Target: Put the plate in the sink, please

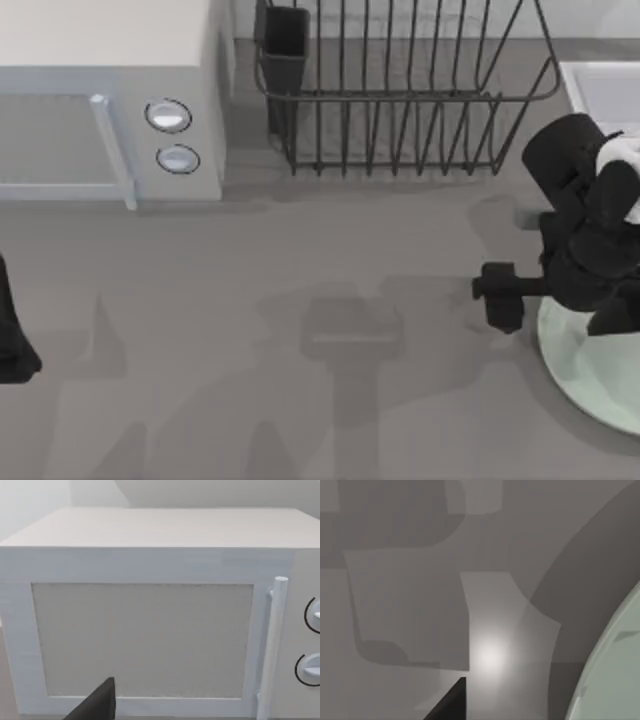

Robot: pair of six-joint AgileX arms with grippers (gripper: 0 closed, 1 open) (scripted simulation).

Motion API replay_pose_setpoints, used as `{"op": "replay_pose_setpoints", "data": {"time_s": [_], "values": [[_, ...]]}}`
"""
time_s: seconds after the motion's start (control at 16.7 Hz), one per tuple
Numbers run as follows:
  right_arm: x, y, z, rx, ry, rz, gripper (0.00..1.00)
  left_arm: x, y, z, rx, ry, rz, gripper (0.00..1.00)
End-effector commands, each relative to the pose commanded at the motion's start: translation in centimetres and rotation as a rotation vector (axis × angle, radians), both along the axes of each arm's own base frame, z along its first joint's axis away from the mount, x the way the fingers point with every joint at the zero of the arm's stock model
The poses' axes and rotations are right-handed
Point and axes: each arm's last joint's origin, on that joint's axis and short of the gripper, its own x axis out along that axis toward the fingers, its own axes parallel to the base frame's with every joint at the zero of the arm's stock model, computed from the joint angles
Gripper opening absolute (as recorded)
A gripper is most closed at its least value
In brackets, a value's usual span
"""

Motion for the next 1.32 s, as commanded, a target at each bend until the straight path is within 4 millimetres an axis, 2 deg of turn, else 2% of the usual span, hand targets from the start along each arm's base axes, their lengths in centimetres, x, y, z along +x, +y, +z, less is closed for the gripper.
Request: {"op": "replay_pose_setpoints", "data": {"time_s": [0.48,0.96,1.02,1.2,1.32], "values": [[0.0,0.0,0.0,0.0,0.0,0.0,0.02,0.0,0.0,0.0,0.0,0.0,0.0,1.0],[0.0,0.0,0.0,0.0,0.0,0.0,0.0,0.0,0.0,0.0,0.0,0.0,0.0,1.0],[0.7,-0.1,2.7,0.032,-0.098,-0.011,0.0,0.0,0.0,0.0,0.0,0.0,0.0,1.0],[1.2,0.1,3.4,0.03,-0.093,-0.011,0.0,0.0,0.0,0.0,0.0,0.0,0.0,1.0],[2.0,0.5,4.9,0.028,-0.086,-0.011,0.0,0.0,0.0,0.0,0.0,0.0,0.0,1.0]]}}
